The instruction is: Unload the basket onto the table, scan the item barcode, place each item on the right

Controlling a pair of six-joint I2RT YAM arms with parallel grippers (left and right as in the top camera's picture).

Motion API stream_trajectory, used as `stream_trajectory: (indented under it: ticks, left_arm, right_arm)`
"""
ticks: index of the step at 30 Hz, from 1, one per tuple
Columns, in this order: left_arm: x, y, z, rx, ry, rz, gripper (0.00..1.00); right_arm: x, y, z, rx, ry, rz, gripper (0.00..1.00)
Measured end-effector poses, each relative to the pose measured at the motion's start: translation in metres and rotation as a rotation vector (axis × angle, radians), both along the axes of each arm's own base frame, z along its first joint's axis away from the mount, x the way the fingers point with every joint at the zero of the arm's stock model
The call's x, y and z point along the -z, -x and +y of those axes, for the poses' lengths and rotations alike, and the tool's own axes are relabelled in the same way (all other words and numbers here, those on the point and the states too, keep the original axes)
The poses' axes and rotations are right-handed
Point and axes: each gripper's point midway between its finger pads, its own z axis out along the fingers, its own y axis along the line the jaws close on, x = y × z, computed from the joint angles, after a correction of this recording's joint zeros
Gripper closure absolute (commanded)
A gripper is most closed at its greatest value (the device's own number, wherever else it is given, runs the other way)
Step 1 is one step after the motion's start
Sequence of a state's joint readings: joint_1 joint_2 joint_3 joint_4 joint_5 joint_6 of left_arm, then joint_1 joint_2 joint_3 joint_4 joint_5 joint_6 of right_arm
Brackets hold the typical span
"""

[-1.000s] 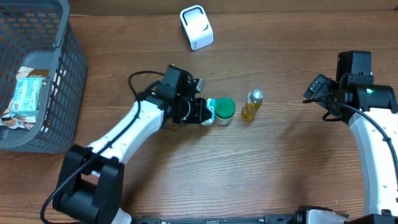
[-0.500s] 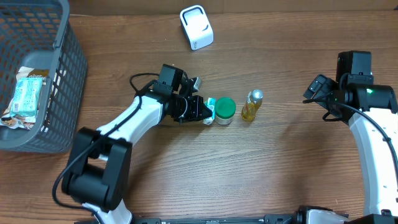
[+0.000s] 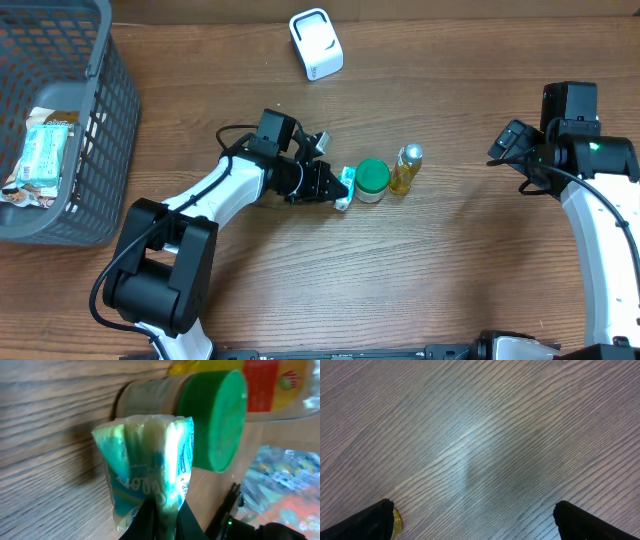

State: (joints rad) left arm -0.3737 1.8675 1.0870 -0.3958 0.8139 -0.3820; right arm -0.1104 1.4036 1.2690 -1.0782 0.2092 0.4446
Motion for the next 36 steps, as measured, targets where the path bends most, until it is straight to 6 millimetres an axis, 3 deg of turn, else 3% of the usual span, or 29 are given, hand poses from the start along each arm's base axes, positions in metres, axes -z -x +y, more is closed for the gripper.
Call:
stream_trajectory:
  ticks: [9,12,26,36]
  left_arm:
    - [0.01,-0.004,0.007,-0.024,-0.053,-0.021,0.83]
    - [0.013,-0.003,0.008,-0.026,-0.071,-0.021,0.61]
    - [0.014,0.005,-0.002,0.014,-0.084,-0.035,0.53]
    - [0.02,-0.001,0.002,0.0,-0.133,-0.075,0.7]
  right_arm:
    - [0.0,0.0,0.0,0.001,0.0,0.0,0.0]
    - [0.0,0.0,0.0,0.0,0.0,0.0,0.0]
    - [0.0,0.0,0.0,0.001,0.0,0.0,0.0]
    - [0.0,0.0,0.0,0.0,0.0,0.0,0.0]
